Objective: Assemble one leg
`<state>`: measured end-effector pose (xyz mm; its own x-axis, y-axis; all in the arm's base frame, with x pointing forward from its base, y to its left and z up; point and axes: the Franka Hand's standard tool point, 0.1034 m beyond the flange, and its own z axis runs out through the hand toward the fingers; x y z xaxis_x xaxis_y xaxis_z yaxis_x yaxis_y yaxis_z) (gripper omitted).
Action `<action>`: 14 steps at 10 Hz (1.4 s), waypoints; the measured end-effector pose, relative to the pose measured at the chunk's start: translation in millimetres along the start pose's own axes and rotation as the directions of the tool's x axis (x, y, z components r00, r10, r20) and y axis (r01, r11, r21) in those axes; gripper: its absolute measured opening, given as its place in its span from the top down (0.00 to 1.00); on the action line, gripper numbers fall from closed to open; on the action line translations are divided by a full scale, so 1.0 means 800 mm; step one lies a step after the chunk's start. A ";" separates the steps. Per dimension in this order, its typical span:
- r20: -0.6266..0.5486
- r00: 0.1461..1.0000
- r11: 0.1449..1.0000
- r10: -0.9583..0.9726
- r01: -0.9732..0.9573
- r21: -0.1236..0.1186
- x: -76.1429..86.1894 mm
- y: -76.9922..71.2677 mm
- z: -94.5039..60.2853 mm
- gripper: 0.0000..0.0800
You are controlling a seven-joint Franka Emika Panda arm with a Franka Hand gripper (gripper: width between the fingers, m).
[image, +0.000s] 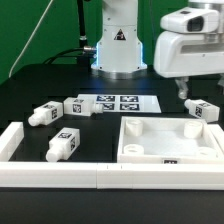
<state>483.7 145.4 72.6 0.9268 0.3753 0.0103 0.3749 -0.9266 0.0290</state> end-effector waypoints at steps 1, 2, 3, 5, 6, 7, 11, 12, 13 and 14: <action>0.002 1.000 1.000 -0.002 0.002 -0.001 0.000 0.006 0.001 0.19; 0.012 1.000 1.000 0.001 -0.001 -0.001 -0.001 0.008 0.001 0.19; 0.022 1.000 1.000 -0.001 0.001 0.000 -0.003 0.007 0.002 0.19; 0.209 0.973 0.995 0.097 -0.097 -0.013 -0.024 -0.020 0.008 0.19; 0.309 0.946 0.995 0.103 -0.100 -0.025 -0.025 -0.029 0.014 0.19; 0.388 0.912 0.991 0.134 -0.134 -0.027 -0.025 -0.032 0.016 0.19; 0.617 0.772 0.987 0.152 -0.149 -0.056 -0.032 -0.031 0.020 0.19; 0.702 0.674 0.971 0.229 -0.210 -0.116 -0.046 -0.047 0.023 0.19; 0.736 0.637 0.971 0.228 -0.209 -0.119 -0.044 -0.058 0.035 0.19; 0.737 0.637 0.971 0.224 -0.206 -0.118 -0.042 -0.061 0.038 0.19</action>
Offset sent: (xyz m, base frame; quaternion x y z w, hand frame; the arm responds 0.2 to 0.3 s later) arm 0.0000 0.0000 0.0000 0.0000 -0.1296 0.0000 0.9916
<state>434.6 176.9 40.1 0.6898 0.0143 -0.7239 0.1707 -0.9748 0.1435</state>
